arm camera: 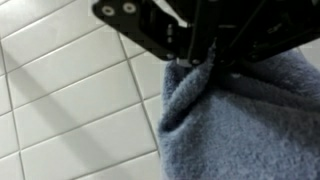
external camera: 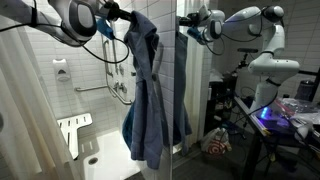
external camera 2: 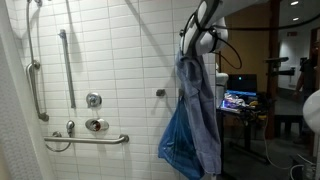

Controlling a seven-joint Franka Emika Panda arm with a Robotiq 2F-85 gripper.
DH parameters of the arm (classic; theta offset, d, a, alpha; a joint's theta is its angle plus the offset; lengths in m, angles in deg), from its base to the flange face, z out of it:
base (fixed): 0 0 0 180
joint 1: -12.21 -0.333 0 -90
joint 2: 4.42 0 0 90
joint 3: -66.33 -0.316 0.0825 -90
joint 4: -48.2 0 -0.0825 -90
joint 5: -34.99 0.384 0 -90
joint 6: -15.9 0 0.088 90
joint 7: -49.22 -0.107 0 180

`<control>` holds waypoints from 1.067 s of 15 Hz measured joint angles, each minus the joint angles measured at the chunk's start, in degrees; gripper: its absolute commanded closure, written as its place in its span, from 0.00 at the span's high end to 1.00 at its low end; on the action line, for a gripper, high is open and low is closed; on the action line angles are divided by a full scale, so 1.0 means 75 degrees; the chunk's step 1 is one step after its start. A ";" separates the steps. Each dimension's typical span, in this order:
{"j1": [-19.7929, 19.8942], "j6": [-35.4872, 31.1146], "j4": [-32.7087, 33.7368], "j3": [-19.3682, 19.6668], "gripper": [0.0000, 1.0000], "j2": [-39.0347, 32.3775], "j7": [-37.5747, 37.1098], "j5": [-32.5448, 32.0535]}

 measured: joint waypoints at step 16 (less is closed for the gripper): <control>0.0955 -0.0344 -0.0442 -0.0609 0.01 0.1765 0.0019 0.3986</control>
